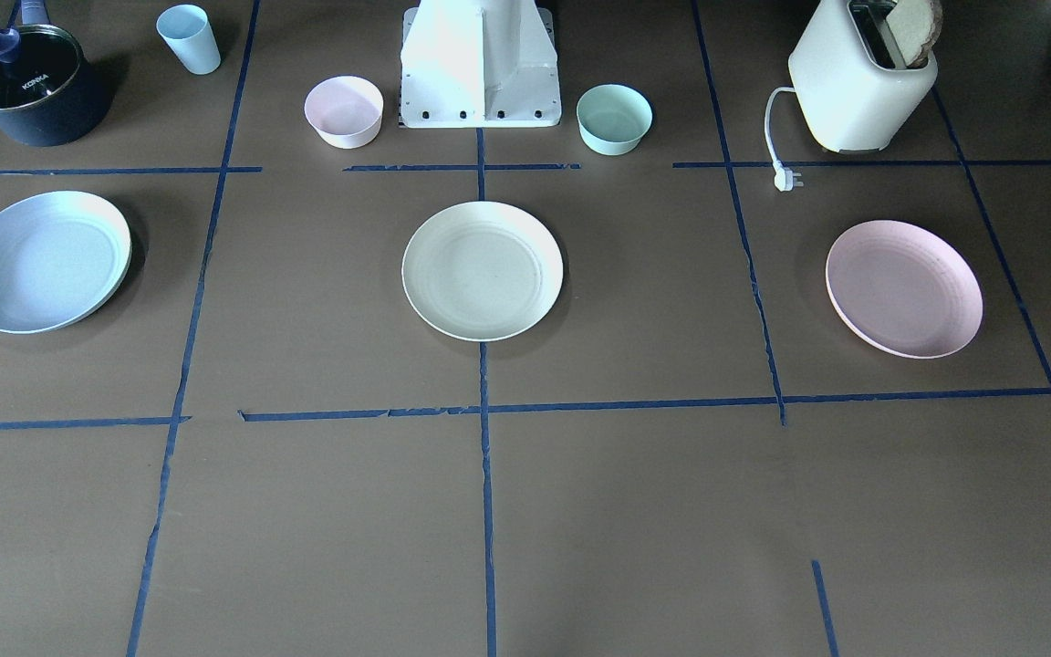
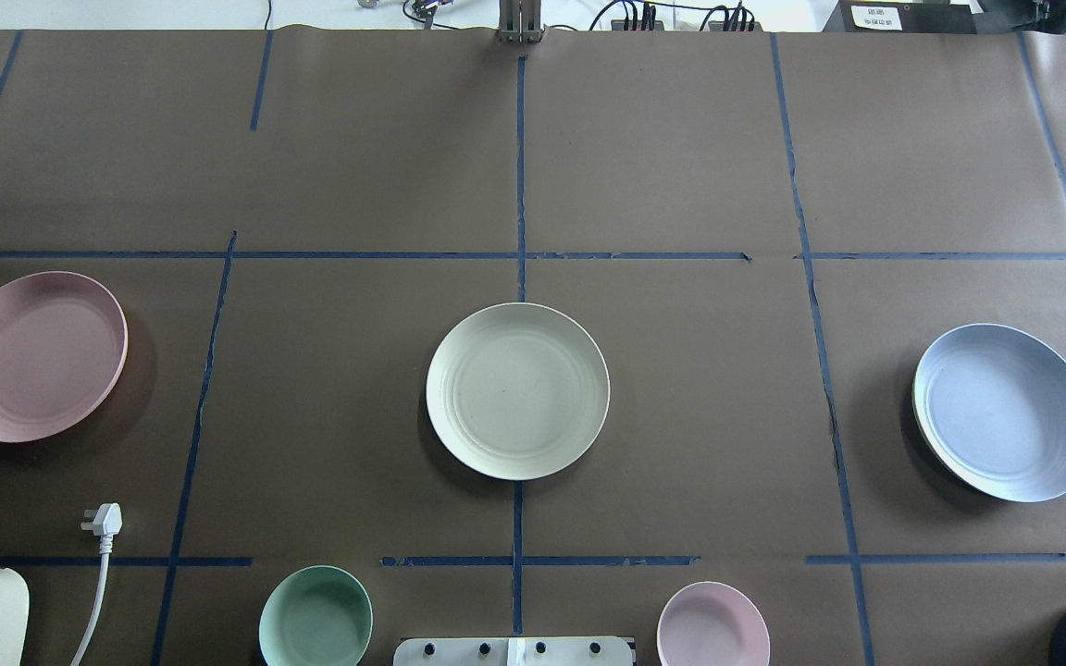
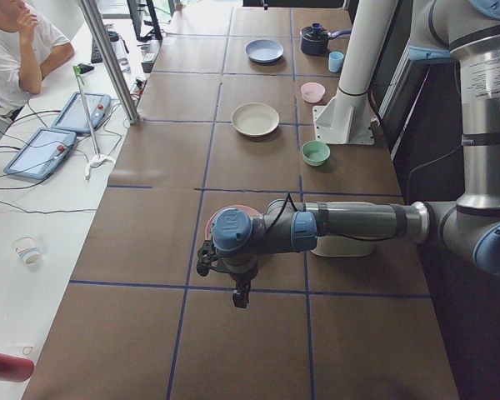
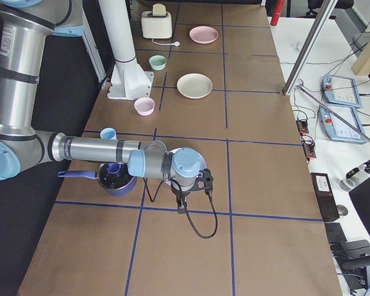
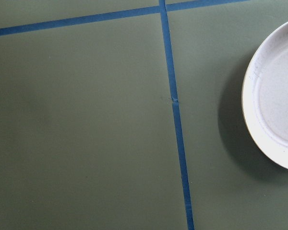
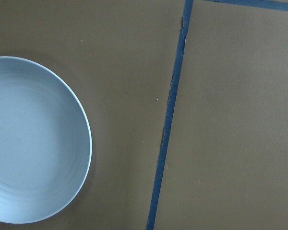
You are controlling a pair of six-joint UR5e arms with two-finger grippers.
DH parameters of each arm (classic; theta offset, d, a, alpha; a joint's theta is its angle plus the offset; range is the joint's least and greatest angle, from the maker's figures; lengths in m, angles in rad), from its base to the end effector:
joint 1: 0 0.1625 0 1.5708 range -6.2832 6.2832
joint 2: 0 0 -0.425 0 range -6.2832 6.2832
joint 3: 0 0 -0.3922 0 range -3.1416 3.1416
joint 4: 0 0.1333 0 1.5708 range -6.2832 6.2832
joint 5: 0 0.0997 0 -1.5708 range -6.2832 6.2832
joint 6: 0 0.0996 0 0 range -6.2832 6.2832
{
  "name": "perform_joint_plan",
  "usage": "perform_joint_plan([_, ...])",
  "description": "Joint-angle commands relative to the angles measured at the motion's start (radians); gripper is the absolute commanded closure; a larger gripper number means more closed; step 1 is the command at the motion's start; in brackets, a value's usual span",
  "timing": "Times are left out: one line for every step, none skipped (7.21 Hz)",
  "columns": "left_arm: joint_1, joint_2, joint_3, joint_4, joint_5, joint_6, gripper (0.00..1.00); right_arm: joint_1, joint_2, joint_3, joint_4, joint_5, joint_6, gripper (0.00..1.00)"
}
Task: Stack three plates with pink and blue
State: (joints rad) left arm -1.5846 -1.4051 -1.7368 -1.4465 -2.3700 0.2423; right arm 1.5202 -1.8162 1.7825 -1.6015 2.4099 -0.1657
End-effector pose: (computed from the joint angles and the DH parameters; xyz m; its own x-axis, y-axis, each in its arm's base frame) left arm -0.0676 -0.4116 0.6628 0.6789 0.1427 -0.7202 -0.1537 0.9868 0.0506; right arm 0.0397 -0.3864 0.6608 0.6522 -0.1506 0.7429 0.1602 0.9853 0.0590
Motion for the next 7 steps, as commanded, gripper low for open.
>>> perform_joint_plan([0.0, 0.0, -0.009, 0.0, 0.0, 0.002, 0.0, 0.0, 0.0, 0.0, 0.0, 0.0, 0.0, 0.0])
perform_joint_plan([0.0, 0.002, -0.012, 0.0, 0.0, 0.0, 0.0, 0.0, 0.002, 0.0, 0.0, 0.0, 0.0, 0.0])
perform_joint_plan([0.003, 0.002, -0.007, 0.0, 0.002, 0.002, 0.0, 0.0, 0.002, 0.002, 0.0, 0.0, 0.0, 0.0])
perform_joint_plan([0.009, -0.036, 0.006, -0.046, -0.009, -0.006, 0.0, 0.0, 0.002, 0.002, 0.002, 0.0, 0.0, 0.0])
perform_joint_plan([0.012, -0.091, 0.014, -0.158, -0.008, -0.009, 0.0, 0.0, 0.005, 0.002, 0.0, 0.0, 0.0, 0.0])
perform_joint_plan([0.012, -0.063, 0.025, -0.179, -0.015, -0.002, 0.0, 0.0, 0.006, 0.002, 0.0, 0.0, 0.0, 0.0])
perform_joint_plan([0.018, -0.043, 0.028, -0.245, -0.015, -0.005, 0.0, 0.0, 0.006, 0.002, 0.0, 0.0, 0.0, 0.0])
